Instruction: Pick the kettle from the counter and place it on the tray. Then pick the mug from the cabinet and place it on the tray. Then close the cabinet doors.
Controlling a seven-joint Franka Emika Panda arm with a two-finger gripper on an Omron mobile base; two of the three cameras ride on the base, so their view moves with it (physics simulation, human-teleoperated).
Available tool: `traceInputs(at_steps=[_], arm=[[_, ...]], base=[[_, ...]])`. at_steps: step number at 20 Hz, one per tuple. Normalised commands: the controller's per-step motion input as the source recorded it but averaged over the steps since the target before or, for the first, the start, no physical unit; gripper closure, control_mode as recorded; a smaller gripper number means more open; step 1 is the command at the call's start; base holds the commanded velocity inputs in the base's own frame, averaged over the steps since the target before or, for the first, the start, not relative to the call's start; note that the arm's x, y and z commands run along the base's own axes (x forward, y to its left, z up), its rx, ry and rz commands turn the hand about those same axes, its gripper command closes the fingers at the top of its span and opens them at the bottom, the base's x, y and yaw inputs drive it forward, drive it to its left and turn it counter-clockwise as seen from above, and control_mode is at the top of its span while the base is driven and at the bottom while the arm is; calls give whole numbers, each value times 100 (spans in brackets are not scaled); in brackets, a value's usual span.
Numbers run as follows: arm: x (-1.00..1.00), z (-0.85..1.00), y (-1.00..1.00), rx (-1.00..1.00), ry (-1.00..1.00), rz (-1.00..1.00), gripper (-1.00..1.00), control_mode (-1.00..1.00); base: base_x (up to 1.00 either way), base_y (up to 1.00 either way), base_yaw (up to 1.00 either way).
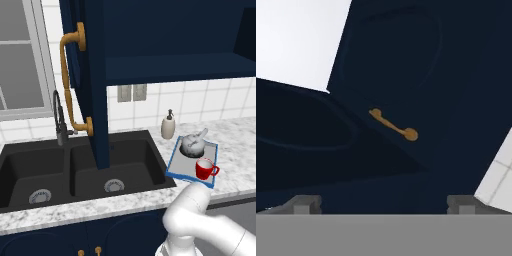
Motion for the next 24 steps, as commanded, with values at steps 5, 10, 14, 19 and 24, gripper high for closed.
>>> traceInputs(at_steps=[5, 10, 14, 19, 24], arm=[[0, 67, 29, -1, 6, -5, -100, -100], [0, 42, 92, -10, 11, -3, -100, -100], [0, 72, 86, -5, 3, 0, -100, -100], [0, 100, 39, 0, 2, 0, -100, -100], [32, 68, -10, 0, 19, 0, -100, -100]], base=[[0, 0, 0], [0, 0, 0], [0, 0, 0], [0, 0, 0], [0, 0, 0]])
